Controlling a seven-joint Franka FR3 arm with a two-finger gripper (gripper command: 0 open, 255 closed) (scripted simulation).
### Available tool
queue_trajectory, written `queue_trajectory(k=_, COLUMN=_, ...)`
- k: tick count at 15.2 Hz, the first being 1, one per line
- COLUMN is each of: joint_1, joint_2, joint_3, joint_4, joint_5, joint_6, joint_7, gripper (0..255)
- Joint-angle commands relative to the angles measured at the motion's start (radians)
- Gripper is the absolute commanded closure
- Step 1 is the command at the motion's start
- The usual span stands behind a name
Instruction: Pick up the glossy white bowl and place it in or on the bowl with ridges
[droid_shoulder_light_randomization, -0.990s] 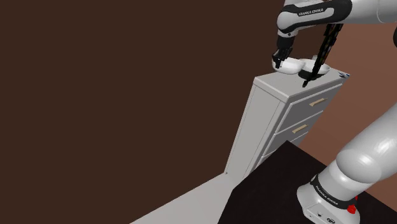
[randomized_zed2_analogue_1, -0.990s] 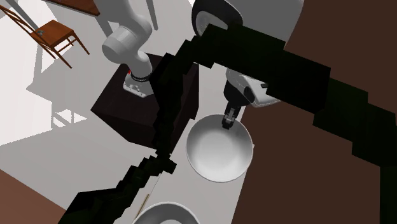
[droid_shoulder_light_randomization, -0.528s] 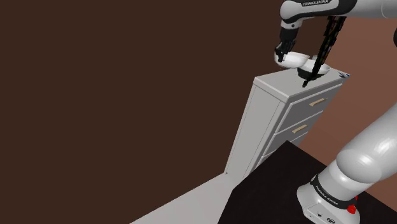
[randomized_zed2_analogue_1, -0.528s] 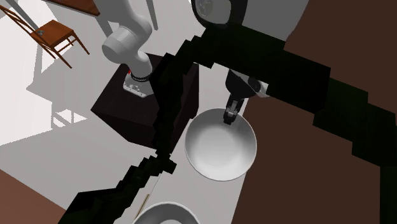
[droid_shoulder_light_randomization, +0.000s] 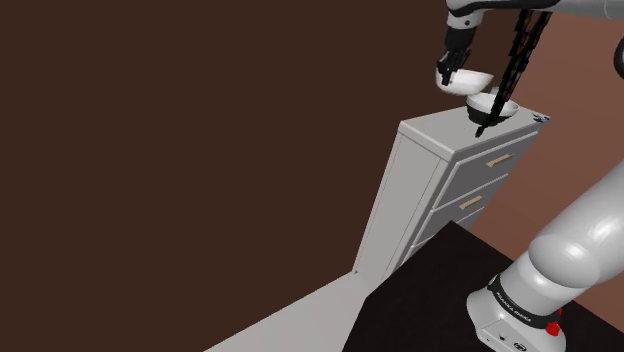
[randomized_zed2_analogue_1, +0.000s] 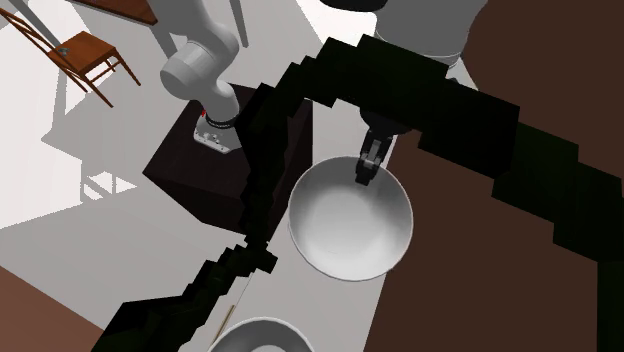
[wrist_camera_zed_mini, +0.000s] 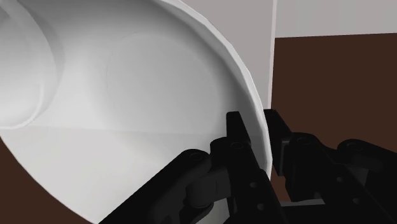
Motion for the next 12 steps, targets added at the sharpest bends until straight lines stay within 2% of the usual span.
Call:
queue_trajectory(k=1, joint_1=0.0, joint_2=0.001, joint_3=0.0, joint_4=0.025, joint_5=0.001, joint_6=-0.023, joint_7=-0.004, gripper=255)
queue_trajectory(k=7, joint_1=-0.076, joint_2=0.081, joint_3=-0.073, joint_4=0.124, joint_5=0.035, joint_6=-0.014, joint_7=-0.157, gripper=255)
queue_trajectory(k=12, joint_1=-0.153, joint_2=0.181, joint_3=-0.127, joint_4=0.251, joint_5=0.087, joint_6=-0.023, joint_7=-0.287, gripper=255)
